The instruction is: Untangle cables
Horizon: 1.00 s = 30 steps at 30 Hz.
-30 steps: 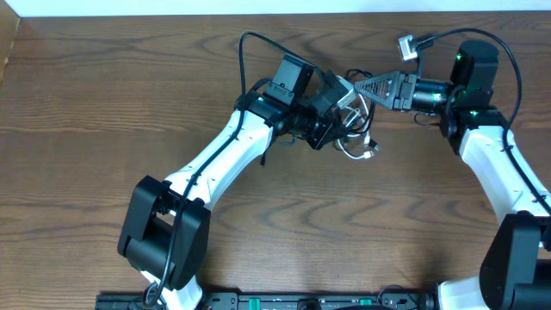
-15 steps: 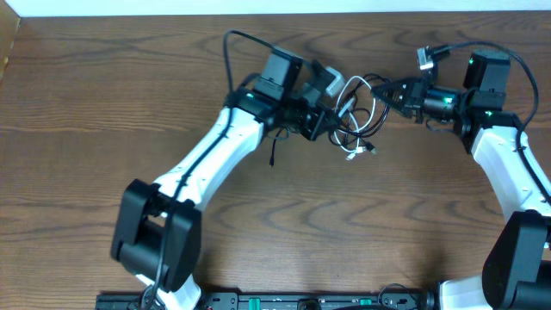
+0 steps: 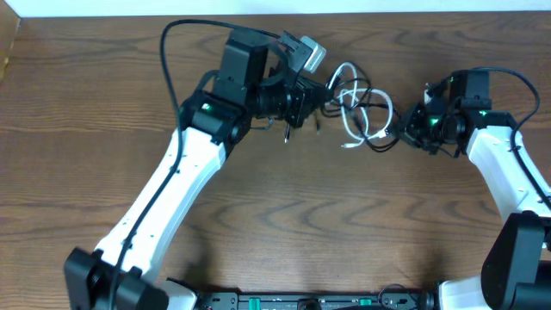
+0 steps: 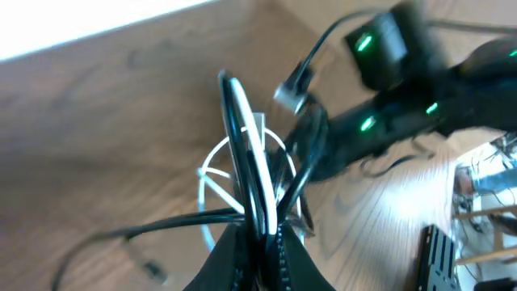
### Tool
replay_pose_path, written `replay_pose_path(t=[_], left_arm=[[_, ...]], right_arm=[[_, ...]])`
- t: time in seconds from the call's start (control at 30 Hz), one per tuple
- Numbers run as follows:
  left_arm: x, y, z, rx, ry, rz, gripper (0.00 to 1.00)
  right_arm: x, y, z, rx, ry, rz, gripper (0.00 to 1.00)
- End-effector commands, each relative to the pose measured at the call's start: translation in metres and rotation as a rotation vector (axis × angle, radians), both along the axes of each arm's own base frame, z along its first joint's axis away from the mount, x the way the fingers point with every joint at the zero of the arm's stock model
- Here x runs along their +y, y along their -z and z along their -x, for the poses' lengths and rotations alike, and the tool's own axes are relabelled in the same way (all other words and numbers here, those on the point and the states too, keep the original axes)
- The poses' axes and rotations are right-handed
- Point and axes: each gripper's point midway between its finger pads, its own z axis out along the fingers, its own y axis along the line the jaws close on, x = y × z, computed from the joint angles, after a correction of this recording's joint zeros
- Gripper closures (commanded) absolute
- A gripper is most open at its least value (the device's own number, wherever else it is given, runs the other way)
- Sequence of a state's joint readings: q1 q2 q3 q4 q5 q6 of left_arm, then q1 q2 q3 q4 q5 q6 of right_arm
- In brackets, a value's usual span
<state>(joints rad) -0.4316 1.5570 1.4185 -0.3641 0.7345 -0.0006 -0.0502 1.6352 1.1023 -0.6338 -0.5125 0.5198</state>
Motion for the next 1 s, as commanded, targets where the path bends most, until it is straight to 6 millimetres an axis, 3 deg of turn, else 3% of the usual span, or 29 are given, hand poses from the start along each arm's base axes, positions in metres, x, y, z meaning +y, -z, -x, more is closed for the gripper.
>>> replay_pose_path(t=[0.0,0.03,0.23,0.43,0.7,0.97], left_arm=[[0.013,-0.050,0.005,-0.096,-0.045,0.075,0.93],[0.024,-0.064,0.000,-0.119,-0.113,0.091,0.93],[0.059,-0.090,-0.010,-0.172,-0.284,0.096,0.93],[0.083,-0.093,-0.019,-0.159,-0.358,0.104,0.92],[0.137,-0.055,-0.038,-0.046,-0.618,-0.035,0.93],[0.175,0.015,-0.016,0.172,-0.758,-0.302,0.92]], right_arm=[[-0.037,0.015,0.005,0.029,0.046,0.245,0.99],[-0.045,0.021,0.012,0.062,0.059,0.299,0.99],[-0.062,0.031,0.026,0.128,0.063,0.403,0.99],[-0.071,0.039,0.034,0.172,0.061,0.460,0.99],[-0.082,0.055,0.042,0.251,0.101,0.430,0.99],[-0.077,0.054,0.038,0.236,0.095,0.383,0.99]])
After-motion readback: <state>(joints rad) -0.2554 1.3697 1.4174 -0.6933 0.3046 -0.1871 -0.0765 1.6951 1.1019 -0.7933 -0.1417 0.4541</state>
